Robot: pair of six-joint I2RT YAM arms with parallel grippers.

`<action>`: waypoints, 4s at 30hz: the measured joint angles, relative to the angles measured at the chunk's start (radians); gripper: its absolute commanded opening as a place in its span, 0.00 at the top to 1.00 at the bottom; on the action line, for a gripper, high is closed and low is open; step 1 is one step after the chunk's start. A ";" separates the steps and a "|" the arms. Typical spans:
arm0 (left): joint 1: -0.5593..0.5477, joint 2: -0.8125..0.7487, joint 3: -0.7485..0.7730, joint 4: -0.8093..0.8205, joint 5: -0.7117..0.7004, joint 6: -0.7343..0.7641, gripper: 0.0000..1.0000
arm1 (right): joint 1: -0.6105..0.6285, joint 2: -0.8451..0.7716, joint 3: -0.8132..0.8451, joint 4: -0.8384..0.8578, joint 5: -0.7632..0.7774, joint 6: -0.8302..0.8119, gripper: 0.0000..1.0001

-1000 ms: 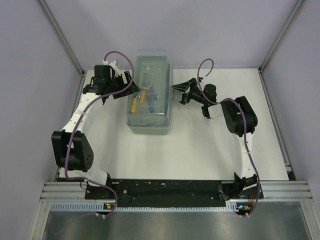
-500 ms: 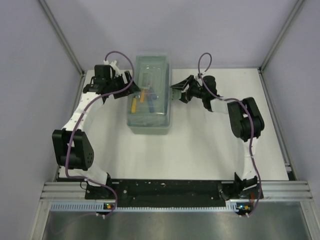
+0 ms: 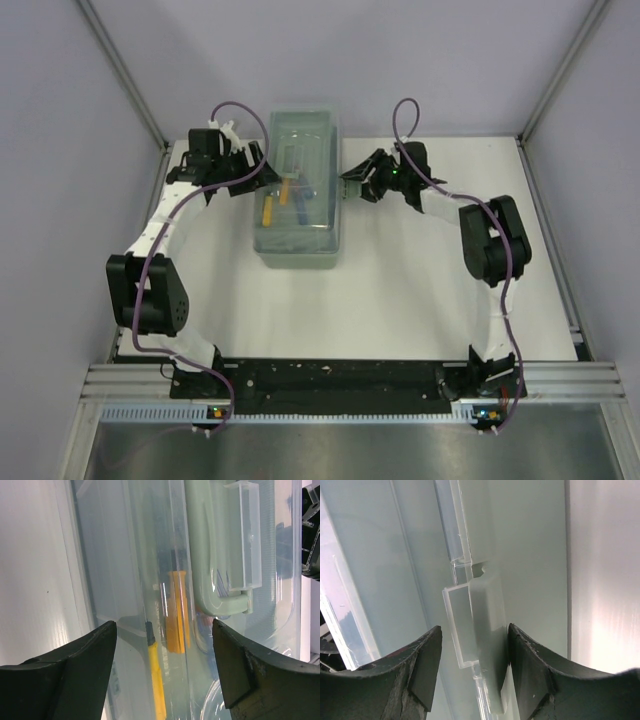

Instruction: Pack the tool kit

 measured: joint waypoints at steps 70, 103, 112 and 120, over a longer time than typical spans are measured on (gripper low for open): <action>0.006 0.026 0.031 -0.019 0.019 0.015 0.25 | 0.044 -0.058 0.110 -0.314 0.136 -0.177 0.68; 0.005 0.033 0.044 -0.039 0.013 0.023 0.25 | 0.000 -0.117 0.169 -0.482 0.188 -0.314 0.69; 0.005 0.035 0.045 -0.039 0.016 0.018 0.32 | 0.011 -0.058 0.200 -0.592 0.282 -0.408 0.91; 0.008 0.060 0.067 -0.054 0.043 0.006 0.38 | 0.069 0.076 0.295 -0.641 0.347 -0.515 0.98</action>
